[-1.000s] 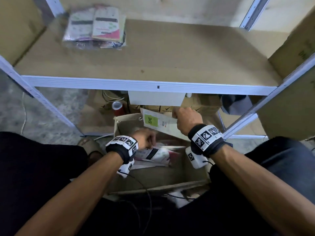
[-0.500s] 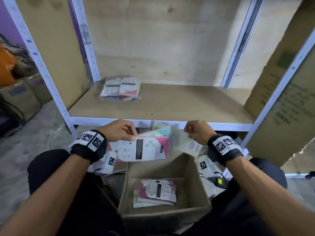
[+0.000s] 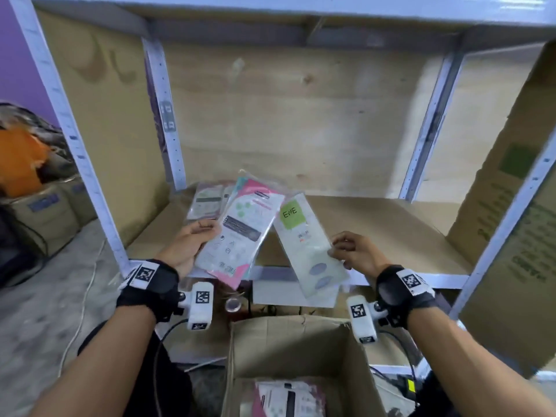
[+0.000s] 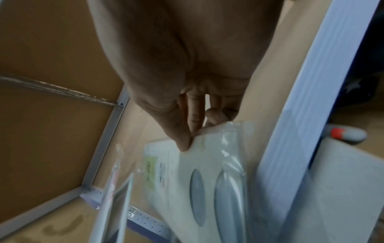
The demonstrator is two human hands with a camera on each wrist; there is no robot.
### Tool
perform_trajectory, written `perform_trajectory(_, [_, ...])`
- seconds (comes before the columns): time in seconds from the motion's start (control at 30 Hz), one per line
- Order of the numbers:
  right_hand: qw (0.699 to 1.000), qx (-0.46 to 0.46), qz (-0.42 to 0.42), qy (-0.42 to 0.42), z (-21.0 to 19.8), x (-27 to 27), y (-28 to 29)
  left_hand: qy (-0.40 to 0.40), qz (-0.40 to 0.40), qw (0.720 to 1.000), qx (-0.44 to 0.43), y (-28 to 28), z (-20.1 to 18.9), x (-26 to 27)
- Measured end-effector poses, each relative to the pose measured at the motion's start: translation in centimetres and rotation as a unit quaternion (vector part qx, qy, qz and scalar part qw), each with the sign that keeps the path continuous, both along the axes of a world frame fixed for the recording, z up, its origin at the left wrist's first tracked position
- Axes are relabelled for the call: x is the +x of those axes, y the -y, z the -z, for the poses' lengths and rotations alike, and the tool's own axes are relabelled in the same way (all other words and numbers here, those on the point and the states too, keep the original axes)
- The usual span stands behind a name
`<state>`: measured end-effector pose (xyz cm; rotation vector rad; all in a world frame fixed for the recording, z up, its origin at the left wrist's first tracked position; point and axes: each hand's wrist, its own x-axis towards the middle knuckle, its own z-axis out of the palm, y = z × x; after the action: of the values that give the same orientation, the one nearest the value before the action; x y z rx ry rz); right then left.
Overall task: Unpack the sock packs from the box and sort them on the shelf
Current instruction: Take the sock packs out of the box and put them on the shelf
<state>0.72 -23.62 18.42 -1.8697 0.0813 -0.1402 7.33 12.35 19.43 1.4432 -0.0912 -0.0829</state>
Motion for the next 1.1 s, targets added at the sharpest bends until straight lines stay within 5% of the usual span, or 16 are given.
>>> perform_trajectory(0.3, [0.987,0.159,-0.004,-0.022,-0.7,13.3,-7.0,-0.033,-0.118,0.992,0.017,0.9,-1.5,12.2])
perform_trajectory(0.7, [0.981,0.163,0.001,-0.107,0.5,28.5,-13.7,-0.089,-0.237,0.944,0.211,-4.8,2.2,26.5])
perform_trajectory(0.9, [0.992,0.082,0.024,-0.095,1.0,30.3,-14.6,-0.081,-0.158,0.926,0.333,-4.6,2.4,27.9])
perform_trajectory(1.1, [0.998,0.013,-0.023,-0.061,-1.2,25.3,-12.6,-0.017,-0.111,0.863,0.493,-3.8,0.3,23.3])
